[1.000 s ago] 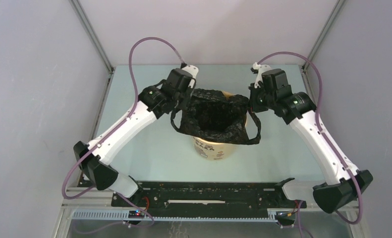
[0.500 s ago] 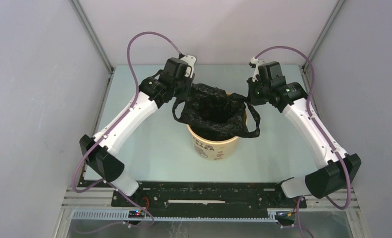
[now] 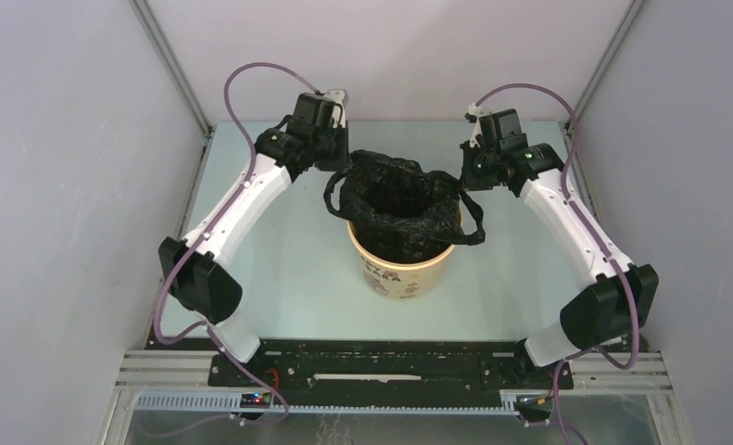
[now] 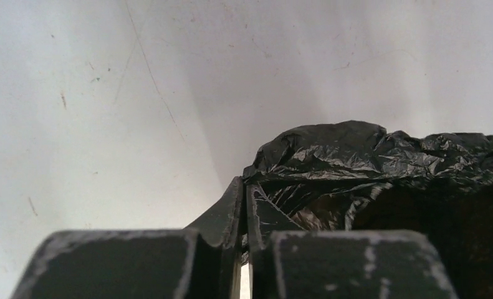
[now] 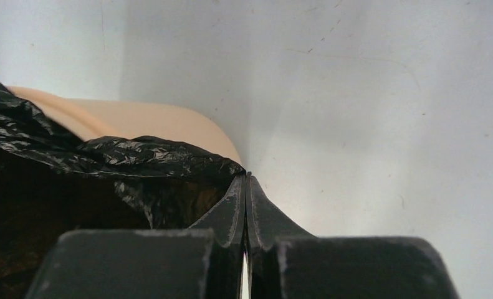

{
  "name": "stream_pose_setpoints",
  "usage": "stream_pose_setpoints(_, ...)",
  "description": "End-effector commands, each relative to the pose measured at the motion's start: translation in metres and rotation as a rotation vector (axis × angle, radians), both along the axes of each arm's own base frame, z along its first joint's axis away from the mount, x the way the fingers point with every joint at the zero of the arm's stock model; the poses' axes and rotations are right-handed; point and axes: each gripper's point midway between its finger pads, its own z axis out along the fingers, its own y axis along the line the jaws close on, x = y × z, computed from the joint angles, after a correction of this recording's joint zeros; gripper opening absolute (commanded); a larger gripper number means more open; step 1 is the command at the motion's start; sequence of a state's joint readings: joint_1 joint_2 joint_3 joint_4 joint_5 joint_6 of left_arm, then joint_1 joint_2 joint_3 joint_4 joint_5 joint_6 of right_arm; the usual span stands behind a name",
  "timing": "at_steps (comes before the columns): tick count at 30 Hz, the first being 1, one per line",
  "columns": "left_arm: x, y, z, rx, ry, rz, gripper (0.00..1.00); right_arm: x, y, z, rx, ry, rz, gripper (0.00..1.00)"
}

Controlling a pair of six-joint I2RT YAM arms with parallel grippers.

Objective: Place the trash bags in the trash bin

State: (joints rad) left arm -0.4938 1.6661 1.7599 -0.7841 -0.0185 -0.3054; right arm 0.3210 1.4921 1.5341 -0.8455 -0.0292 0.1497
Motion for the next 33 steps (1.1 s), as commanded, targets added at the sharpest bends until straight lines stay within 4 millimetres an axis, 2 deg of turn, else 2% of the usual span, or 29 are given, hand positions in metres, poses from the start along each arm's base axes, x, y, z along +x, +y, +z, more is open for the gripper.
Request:
stream_pose_setpoints(1,0.015,-0.009,-0.013,-0.142,0.106,0.034,0.04,0.01,0.008,-0.008,0.057,0.04,-0.006,0.02)
stream_pose_setpoints(6,0.009,-0.009,-0.054,-0.175,0.271,0.06,0.03,0.005,0.01,-0.043,0.059,0.164,-0.001,0.01)
stream_pose_setpoints(11,-0.004,-0.007,-0.083,-0.178,0.369,0.064,0.02,-0.007,0.016,-0.073,0.084,0.284,0.014,0.02)
stream_pose_setpoints(16,-0.022,-0.004,-0.094,-0.172,0.428,0.052,0.03,-0.018,0.021,-0.08,0.123,0.32,0.031,0.03)
stream_pose_setpoints(20,-0.042,0.012,-0.104,-0.135,0.436,0.069,0.05,-0.028,0.011,-0.084,0.088,0.324,0.013,0.11)
stream_pose_setpoints(22,-0.047,0.019,-0.095,-0.13,0.407,0.066,0.09,-0.031,0.002,-0.08,0.049,0.308,0.0,0.16)
stream_pose_setpoints(25,-0.046,0.028,-0.064,-0.117,0.336,0.076,0.17,-0.031,-0.01,-0.053,0.013,0.25,-0.028,0.28)
stream_pose_setpoints(26,-0.046,0.031,-0.054,-0.109,0.317,0.085,0.23,-0.032,-0.012,-0.041,0.009,0.226,-0.038,0.35)
stream_pose_setpoints(28,-0.045,0.035,-0.034,-0.107,0.283,0.103,0.43,-0.032,-0.018,-0.016,0.006,0.178,-0.059,0.5)
stream_pose_setpoints(31,-0.051,0.041,-0.01,-0.121,0.243,0.121,0.6,-0.039,-0.025,0.016,0.008,0.123,-0.08,0.67)
stream_pose_setpoints(33,-0.057,0.049,0.004,-0.114,0.21,0.144,0.67,-0.047,-0.03,0.034,0.012,0.09,-0.096,0.74)
